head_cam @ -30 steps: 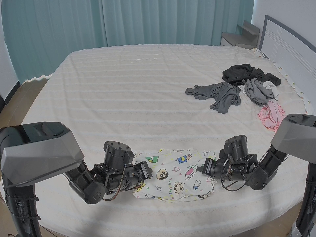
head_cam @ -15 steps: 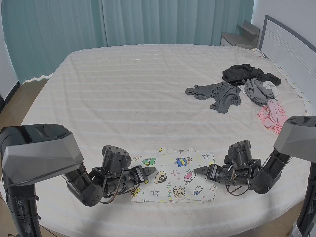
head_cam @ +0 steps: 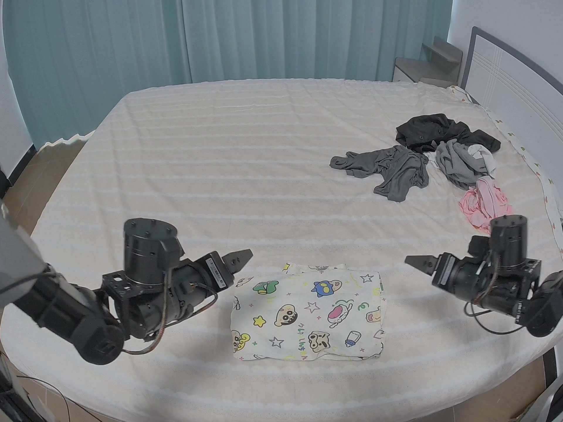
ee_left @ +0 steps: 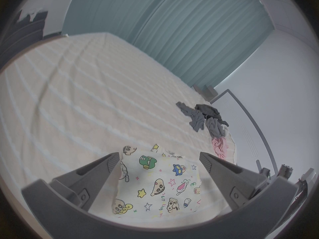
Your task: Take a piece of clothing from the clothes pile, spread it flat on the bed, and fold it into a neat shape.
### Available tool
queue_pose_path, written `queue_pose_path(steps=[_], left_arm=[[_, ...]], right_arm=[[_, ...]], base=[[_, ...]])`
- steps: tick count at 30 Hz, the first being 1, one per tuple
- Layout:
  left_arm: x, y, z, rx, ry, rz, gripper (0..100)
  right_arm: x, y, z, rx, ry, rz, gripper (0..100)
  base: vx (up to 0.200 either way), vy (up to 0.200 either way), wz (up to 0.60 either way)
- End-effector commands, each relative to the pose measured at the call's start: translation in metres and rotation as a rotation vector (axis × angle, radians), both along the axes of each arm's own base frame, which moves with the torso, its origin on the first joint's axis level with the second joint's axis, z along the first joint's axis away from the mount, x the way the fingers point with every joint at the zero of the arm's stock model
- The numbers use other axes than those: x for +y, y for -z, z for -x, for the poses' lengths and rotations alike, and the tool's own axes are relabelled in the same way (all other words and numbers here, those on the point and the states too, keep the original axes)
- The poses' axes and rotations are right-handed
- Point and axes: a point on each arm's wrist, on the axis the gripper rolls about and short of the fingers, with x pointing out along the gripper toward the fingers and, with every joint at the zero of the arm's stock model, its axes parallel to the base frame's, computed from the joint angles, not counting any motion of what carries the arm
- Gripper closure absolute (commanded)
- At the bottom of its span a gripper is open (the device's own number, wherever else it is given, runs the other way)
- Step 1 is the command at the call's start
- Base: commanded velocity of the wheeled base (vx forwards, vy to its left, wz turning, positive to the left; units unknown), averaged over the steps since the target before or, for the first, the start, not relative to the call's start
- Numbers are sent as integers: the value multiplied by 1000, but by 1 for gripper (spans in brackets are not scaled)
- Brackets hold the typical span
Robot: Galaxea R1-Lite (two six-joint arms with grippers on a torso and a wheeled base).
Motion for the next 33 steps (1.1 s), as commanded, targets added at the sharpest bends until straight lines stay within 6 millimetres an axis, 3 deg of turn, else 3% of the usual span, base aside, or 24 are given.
queue_pose_path(steps=[1, 3, 4, 7, 12, 16, 19, 20, 22, 27, 31, 33], left_arm=[[56, -100, 113, -294, -145, -70, 0], [74, -107, 135, -307, -196, -76, 0], [75, -107, 136, -306, -200, -78, 0], [114, -108, 175, -306, -296, -103, 0], [150, -100, 220, -303, -447, -126, 0], [164, -94, 247, -348, -547, -130, 0], [171, -75, 275, -381, -658, -225, 0], [171, -75, 275, -381, -658, -225, 0], [173, -52, 298, -459, -682, -373, 0], [172, -24, 293, -431, -654, -457, 0], [164, 22, 276, -368, -378, -443, 0], [161, 25, 273, -418, -292, -414, 0]], right_arm=[[-58, -78, 129, -374, 163, 234, 0], [-68, -77, 152, -367, 215, 280, 0], [-68, -76, 154, -366, 218, 284, 0], [-86, -64, 196, -352, 338, 323, 0], [-97, -44, 233, -380, 486, 355, 0], [-98, -23, 250, -422, 516, 418, 0], [-94, 0, 269, -563, 435, 483, 0], [-94, 0, 269, -563, 435, 483, 0], [-93, 8, 270, -609, 377, 490, 0], [-91, 26, 263, -586, 296, 492, 0], [-91, 27, 263, -593, 250, 505, 0], [-90, 30, 262, -578, 205, 529, 0]], base=[[0, 0, 0], [0, 0, 0], [0, 0, 0], [0, 0, 0], [0, 0, 0], [0, 0, 0], [0, 0, 0], [0, 0, 0], [0, 0, 0], [0, 0, 0], [0, 0, 0], [0, 0, 0]])
